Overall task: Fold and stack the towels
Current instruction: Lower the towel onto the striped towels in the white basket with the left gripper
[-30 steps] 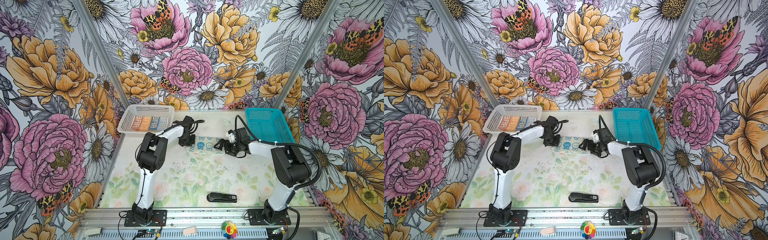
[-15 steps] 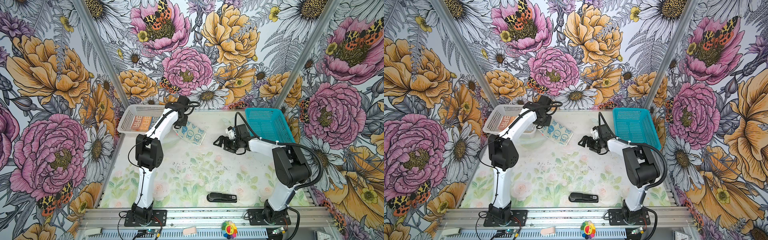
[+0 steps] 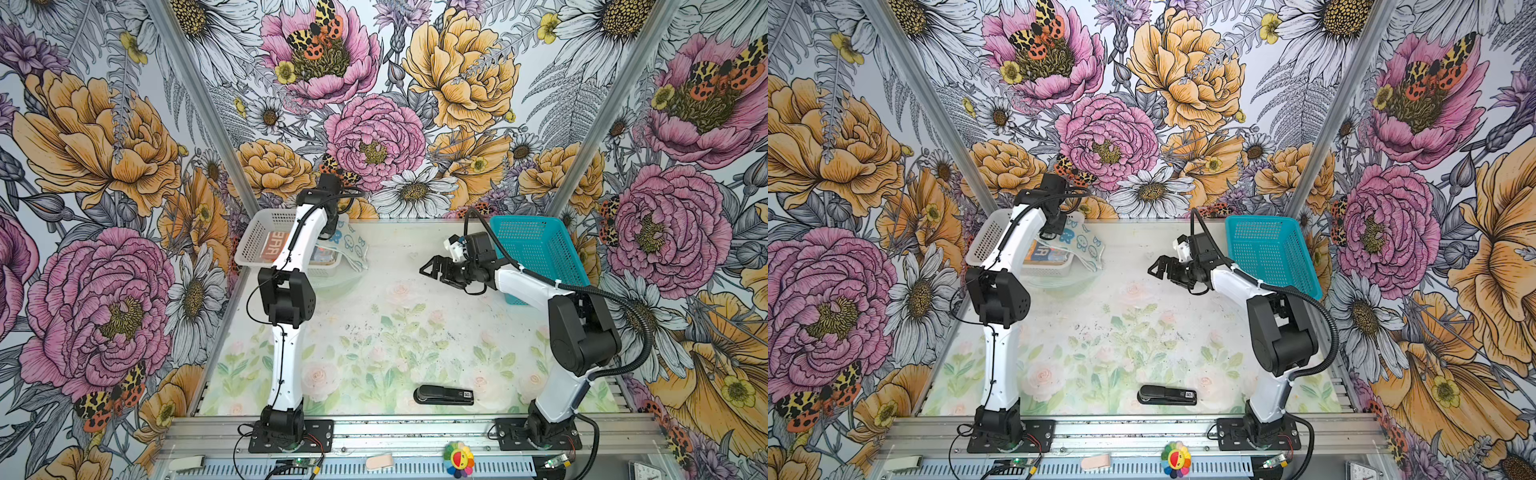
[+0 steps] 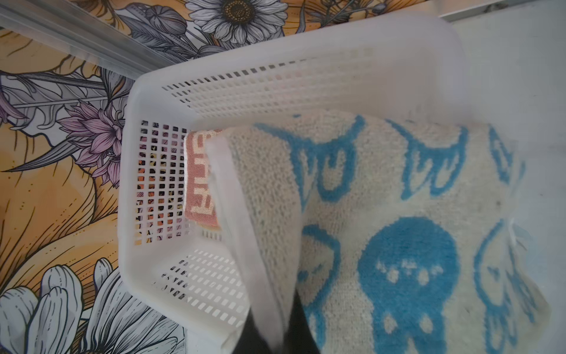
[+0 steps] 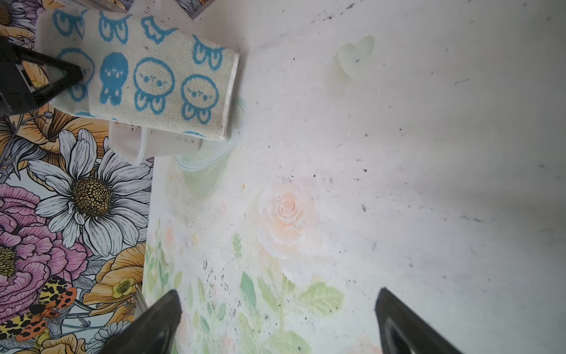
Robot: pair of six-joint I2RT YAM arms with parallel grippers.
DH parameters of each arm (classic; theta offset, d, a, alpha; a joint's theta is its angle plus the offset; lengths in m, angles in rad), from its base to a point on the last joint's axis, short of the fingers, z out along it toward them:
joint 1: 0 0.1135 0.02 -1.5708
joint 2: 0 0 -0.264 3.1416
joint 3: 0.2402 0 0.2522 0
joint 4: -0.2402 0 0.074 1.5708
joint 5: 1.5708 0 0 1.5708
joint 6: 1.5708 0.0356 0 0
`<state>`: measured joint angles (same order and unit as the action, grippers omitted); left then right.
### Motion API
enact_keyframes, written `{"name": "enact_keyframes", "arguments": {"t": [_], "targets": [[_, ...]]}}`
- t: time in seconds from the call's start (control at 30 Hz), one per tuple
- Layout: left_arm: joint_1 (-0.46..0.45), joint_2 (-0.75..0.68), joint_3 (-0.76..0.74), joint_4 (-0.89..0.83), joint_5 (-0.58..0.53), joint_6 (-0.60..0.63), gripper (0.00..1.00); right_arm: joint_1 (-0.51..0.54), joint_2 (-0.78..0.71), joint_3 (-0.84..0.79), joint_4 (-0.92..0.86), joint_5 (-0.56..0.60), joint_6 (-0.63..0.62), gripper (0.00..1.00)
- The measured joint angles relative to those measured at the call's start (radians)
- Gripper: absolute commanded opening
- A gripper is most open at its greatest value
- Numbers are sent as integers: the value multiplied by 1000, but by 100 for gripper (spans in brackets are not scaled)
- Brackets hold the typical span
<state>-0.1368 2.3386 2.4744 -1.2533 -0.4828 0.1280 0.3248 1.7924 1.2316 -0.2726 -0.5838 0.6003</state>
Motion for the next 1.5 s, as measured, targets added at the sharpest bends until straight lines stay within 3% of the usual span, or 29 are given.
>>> {"name": "enact_keyframes", "arguments": {"t": [0.53, 0.9, 1.5], "targets": [[113, 129, 81, 24, -12, 51, 0, 154, 123, 355, -8, -35, -68, 99], [187, 190, 126, 73, -24, 113, 0, 168, 187, 383, -34, -46, -66, 99], [209, 203, 128, 145, -30, 164, 0, 174, 187, 384, -35, -49, -52, 99]]}}
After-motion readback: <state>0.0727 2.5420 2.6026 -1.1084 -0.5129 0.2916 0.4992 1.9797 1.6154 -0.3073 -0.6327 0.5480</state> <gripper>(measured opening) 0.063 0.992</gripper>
